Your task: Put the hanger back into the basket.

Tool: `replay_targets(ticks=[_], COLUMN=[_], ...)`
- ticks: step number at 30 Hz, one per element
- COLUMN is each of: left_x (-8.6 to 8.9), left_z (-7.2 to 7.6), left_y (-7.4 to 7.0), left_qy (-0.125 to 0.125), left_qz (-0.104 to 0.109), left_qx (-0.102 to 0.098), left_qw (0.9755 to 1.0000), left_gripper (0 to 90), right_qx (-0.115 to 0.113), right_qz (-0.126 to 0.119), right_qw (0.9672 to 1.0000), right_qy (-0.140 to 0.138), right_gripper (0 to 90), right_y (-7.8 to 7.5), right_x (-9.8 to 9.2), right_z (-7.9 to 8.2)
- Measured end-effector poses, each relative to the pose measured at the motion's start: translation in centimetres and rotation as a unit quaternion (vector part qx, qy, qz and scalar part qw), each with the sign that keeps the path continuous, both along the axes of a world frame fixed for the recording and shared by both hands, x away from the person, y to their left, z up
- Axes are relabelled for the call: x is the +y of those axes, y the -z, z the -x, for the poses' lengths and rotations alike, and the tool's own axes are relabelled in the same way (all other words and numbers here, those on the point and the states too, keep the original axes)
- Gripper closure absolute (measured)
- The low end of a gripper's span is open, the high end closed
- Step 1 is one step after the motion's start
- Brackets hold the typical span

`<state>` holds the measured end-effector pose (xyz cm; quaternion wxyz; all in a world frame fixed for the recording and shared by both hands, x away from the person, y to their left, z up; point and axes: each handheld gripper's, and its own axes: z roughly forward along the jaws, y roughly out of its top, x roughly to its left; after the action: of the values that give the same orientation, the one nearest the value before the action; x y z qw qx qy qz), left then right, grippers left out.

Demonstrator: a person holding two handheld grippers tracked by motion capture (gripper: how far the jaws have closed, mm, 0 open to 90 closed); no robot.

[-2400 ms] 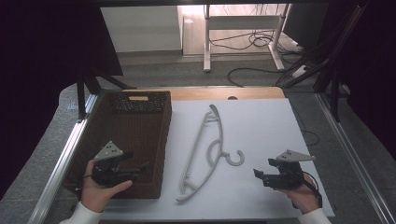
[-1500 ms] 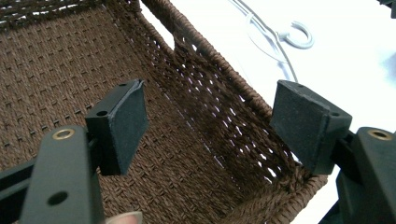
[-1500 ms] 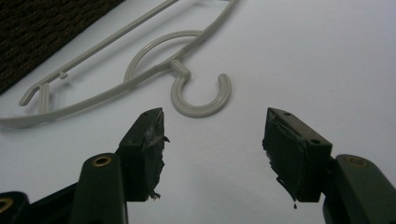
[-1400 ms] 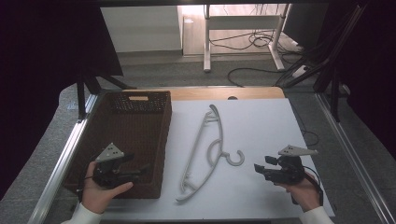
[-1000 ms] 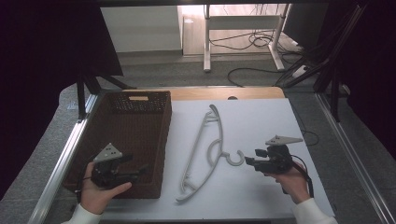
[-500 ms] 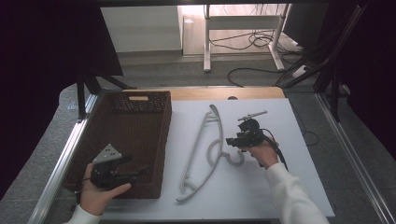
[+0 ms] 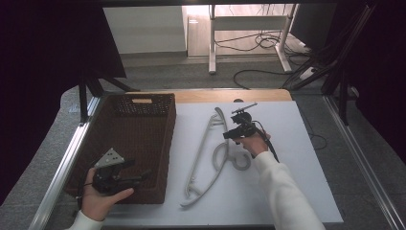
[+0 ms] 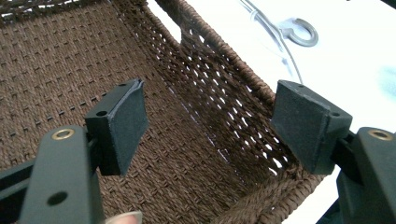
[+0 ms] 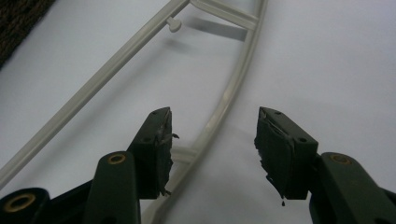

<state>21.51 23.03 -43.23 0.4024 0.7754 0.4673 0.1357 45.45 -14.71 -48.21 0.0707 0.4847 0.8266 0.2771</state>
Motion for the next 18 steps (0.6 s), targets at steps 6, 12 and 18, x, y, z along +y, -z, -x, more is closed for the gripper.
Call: replay_targets(ticks=[6,12,18], left_x=[0.1,0.1,-0.2], left_z=[0.0,0.0,0.1], left_y=[0.1,0.1,0.0], left_qy=[0.0,0.001,0.003], left_qz=[0.0,0.0,-0.002], left_qx=[0.0,0.0,-0.001], left_qw=[1.0,1.0,1.0], left_gripper=[26.1,26.1,26.1], right_qx=[0.007,0.018,0.022], right_qz=[0.007,0.016,0.015], right_qw=[0.9999,0.9995,0.999], right_qy=[-0.008,-0.022,-0.036], right_gripper=[46.5,46.5,47.2], right_y=[0.3,0.0,-0.4], right_x=[0.8,1.1,1.8], right_z=[-0.3,0.5,1.4])
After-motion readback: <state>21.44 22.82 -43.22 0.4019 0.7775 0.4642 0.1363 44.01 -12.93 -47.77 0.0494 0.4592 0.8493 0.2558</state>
